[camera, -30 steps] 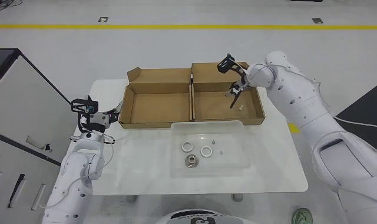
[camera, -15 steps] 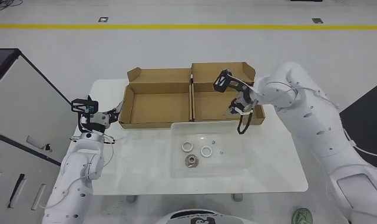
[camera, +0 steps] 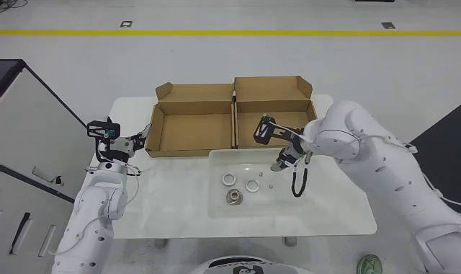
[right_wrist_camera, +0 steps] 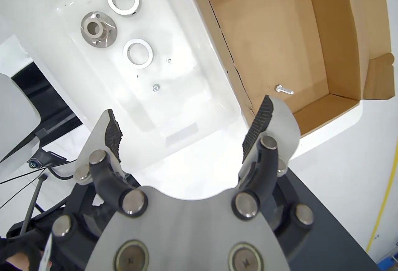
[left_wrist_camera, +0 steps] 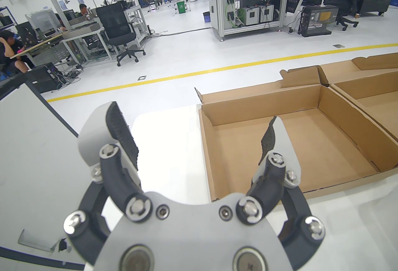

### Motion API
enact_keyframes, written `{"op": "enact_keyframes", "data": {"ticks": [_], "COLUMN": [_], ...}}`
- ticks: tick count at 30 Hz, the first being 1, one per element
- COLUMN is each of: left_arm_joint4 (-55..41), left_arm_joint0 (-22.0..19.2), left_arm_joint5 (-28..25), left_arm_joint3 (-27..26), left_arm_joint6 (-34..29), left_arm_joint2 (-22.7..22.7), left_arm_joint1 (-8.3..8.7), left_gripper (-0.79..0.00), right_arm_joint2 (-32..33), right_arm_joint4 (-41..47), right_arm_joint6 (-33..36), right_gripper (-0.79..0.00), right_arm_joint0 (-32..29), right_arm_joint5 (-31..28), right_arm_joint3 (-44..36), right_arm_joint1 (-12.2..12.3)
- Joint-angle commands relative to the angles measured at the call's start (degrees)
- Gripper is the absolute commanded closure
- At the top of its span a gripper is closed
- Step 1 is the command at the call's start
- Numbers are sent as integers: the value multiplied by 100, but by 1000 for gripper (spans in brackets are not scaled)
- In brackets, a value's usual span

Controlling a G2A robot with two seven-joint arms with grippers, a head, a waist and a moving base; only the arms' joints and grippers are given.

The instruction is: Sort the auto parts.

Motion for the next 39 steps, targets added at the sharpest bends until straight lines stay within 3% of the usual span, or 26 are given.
{"op": "enact_keyframes", "data": {"ticks": [1, 14, 24, 27, 29, 32, 39], "left_arm_joint4": [0, 0, 0, 0, 0, 0, 0], "left_arm_joint0": [0, 0, 0, 0, 0, 0, 0], "left_arm_joint5": [0, 0, 0, 0, 0, 0, 0], "left_arm_joint3": [0, 0, 0, 0, 0, 0, 0], "left_arm_joint6": [0, 0, 0, 0, 0, 0, 0], "left_arm_joint2": [0, 0, 0, 0, 0, 0, 0], "left_arm_joint1": [0, 0, 0, 0, 0, 0, 0], "left_gripper": [-785, -785, -785, -785, -785, -785, -785], "right_arm_joint2": [0, -517, -1044, -1098, -1128, -1177, -1370], "right_arm_joint4": [0, -160, -177, -121, -95, -91, -131], "right_arm_joint6": [0, 95, 95, 65, 40, 3, -3], "right_gripper": [-785, -785, -785, -696, -585, -483, -382], "right_arm_joint0": [0, -73, 33, 39, 24, 3, -10], "right_arm_joint5": [0, 97, 182, 178, 165, 136, 109], "right_arm_joint3": [0, -230, 269, 394, 481, 608, 900], "right_arm_joint1": [0, -57, -131, -149, -156, -164, -211]}}
